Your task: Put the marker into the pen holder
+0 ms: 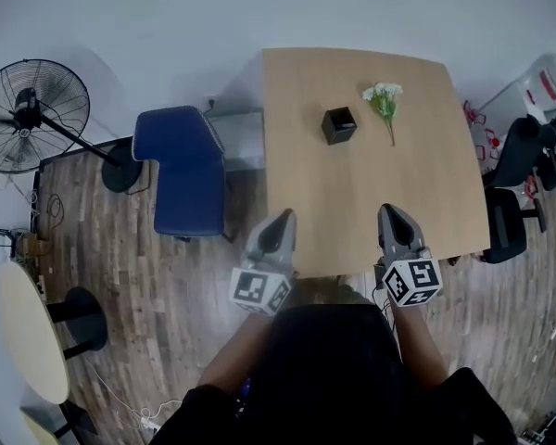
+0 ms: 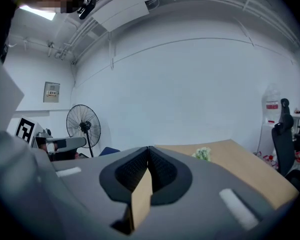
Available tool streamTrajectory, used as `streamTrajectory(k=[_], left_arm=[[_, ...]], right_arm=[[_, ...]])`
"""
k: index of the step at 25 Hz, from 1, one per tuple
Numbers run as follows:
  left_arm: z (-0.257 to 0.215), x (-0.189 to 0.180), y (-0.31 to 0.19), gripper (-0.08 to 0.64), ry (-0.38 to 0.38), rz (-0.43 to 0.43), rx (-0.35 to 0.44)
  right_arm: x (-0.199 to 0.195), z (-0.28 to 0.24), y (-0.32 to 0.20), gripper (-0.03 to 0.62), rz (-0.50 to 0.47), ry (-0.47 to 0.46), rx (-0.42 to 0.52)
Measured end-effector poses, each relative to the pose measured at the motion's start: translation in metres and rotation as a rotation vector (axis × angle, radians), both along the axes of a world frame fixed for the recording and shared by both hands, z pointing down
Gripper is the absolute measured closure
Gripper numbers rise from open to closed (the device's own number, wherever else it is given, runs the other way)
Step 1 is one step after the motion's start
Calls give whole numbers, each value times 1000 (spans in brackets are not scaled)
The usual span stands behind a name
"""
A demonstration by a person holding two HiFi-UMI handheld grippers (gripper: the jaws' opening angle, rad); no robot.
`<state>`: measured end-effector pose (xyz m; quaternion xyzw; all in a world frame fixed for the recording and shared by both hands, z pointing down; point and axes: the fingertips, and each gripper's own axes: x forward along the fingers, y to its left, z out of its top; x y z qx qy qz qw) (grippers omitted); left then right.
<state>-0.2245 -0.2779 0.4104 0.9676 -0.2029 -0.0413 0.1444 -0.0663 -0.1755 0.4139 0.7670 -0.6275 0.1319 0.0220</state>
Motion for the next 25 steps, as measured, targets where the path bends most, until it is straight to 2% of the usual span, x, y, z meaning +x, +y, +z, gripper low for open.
streamTrajectory(k=[7,11,15,19,23,25], left_arm=[[-2,14,11,557,-23,-52,39],[-13,47,24,557,-38,-54,63],[-25,83,39,557,-12,-62,29],[-11,107,49,557,-78,-88,76],[-4,123,54,557,-81,-99,35],[-4,132,60,557,-84,-99,38]], right_arm=[[40,-14,30,589,3,50,43],[70,-18,52,589,8,41,51],[107,-13,76,589,28,34,55],[142,-15,88,589,34,40,68],[169,-8,90,589,14,38,56],[178,-3,92,589,2,28,54]])
